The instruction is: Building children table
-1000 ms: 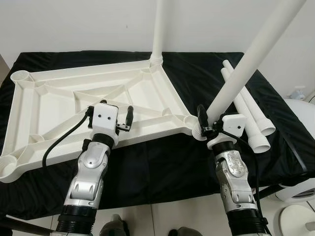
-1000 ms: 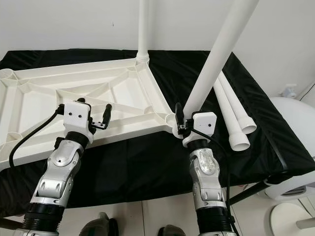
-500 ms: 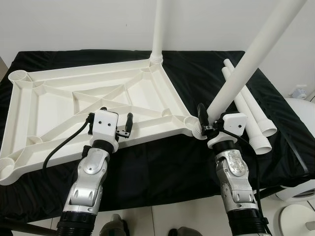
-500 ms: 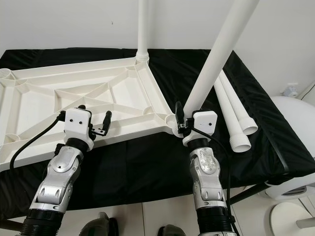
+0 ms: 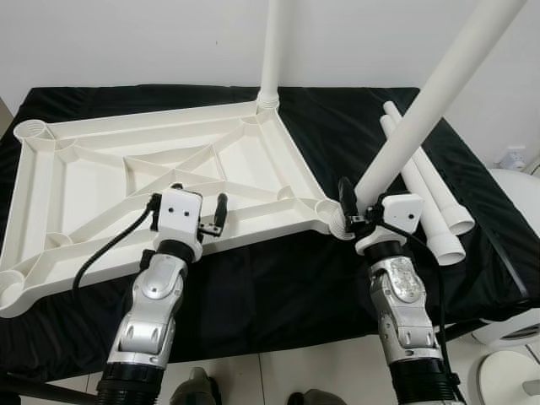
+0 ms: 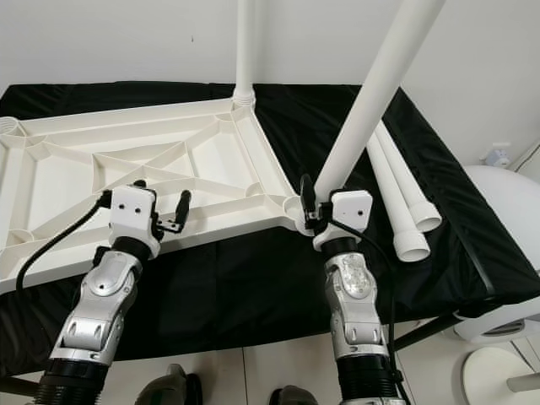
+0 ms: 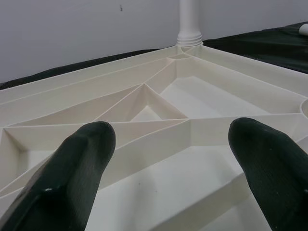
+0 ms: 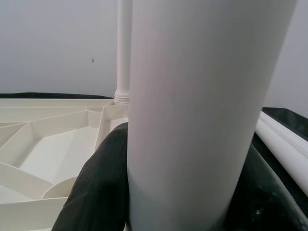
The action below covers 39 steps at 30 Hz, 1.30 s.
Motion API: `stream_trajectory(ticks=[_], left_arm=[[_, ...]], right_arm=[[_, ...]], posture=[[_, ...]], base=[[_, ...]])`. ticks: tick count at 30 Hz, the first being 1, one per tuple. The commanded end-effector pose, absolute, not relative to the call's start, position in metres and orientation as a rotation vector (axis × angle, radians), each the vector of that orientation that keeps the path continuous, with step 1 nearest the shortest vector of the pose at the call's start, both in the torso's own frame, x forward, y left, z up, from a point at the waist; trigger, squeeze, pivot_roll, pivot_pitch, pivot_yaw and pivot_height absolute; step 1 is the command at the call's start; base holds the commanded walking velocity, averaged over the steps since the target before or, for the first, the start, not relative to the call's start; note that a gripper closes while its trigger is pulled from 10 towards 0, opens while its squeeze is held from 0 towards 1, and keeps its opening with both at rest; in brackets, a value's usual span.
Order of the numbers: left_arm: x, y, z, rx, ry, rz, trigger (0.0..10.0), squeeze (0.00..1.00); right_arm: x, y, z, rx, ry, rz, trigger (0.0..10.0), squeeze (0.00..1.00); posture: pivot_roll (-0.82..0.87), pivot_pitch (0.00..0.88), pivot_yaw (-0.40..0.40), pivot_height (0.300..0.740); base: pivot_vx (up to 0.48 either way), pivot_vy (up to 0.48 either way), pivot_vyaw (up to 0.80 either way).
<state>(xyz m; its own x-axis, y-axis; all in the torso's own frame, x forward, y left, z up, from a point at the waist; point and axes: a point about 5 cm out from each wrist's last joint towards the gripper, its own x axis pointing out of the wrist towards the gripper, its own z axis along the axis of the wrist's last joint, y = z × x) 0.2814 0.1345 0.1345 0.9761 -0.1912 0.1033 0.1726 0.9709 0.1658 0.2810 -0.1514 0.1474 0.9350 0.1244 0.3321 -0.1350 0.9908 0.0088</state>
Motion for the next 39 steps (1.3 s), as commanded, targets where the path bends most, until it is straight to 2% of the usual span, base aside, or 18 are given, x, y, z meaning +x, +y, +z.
stream_trajectory(ticks=[1, 28, 39], left_arm=[[0.281, 0.135, 0.138, 0.163, -0.131, -0.187, 10.0, 0.0], [0.277, 0.126, 0.147, 0.215, -0.179, -0.278, 10.0, 0.0], [0.276, 0.106, 0.173, 0.167, -0.226, -0.503, 10.0, 0.0]], right_arm=[[0.282, -0.152, 0.143, 0.038, -0.309, 0.135, 10.0, 0.0], [0.287, -0.156, 0.145, 0.026, -0.316, 0.14, 10.0, 0.0], [0.293, -0.155, 0.153, 0.003, -0.323, 0.217, 10.0, 0.0]], posture=[[0.03, 0.016, -0.044, 0.74], [0.04, 0.014, -0.056, 0.74], [0.03, 0.024, -0.056, 0.74]], base=[[0.0, 0.0, 0.0], [0.0, 0.0, 0.0], [0.0, 0.0, 0.0]])
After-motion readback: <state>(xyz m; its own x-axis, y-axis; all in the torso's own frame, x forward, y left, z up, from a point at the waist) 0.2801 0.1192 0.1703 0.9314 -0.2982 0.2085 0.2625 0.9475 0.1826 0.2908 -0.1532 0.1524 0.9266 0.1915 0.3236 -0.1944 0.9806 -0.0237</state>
